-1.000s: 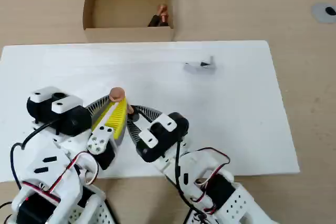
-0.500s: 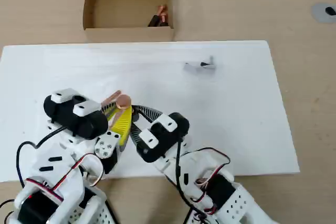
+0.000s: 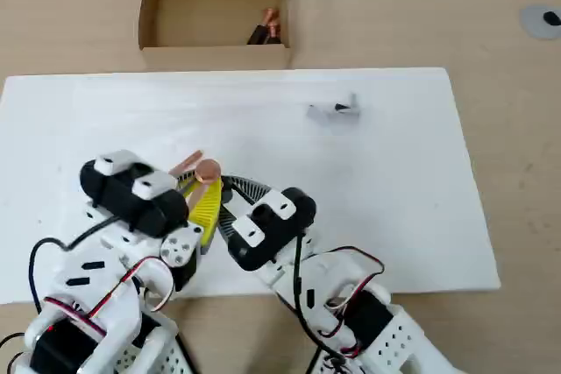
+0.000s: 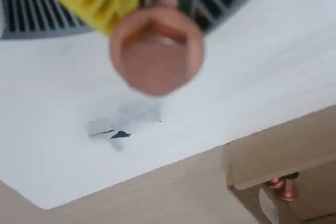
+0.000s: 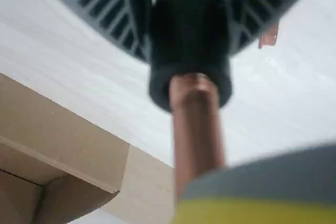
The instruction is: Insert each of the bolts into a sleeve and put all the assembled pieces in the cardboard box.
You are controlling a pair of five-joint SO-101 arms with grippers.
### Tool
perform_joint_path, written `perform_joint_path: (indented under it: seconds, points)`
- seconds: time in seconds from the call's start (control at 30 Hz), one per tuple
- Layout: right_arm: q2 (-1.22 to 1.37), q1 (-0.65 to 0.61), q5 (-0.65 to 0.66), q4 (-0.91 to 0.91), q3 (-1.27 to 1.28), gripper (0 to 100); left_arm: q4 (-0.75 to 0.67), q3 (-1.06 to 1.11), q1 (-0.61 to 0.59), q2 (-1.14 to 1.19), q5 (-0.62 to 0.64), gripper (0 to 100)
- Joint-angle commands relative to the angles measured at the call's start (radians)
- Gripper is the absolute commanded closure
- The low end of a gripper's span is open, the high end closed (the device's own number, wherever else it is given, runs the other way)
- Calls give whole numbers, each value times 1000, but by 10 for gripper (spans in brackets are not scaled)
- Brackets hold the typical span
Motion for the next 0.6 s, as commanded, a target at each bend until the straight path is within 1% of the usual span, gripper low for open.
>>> perform_joint_path:
  seconds: [0.0,0.07,0.17,0.3,0.47,0.57]
  points:
    - [-156,7,-9,-26,-4,973,3,-9,0,-4,-17,952]
    - [-156,7,-9,-26,-4,973,12,-8,0,-4,-17,919]
    - [-156,7,-6,-26,-4,973,66,-15,2,-4,-12,857]
    - [-156,36,-6,-26,-4,973,109,-17,2,-4,-17,847]
    - [-156,79,-9,-26,-4,973,100,-20,-31,-4,-17,847]
    - [-156,90,-9,-44,-4,973,107,-63,-37,1,-14,847]
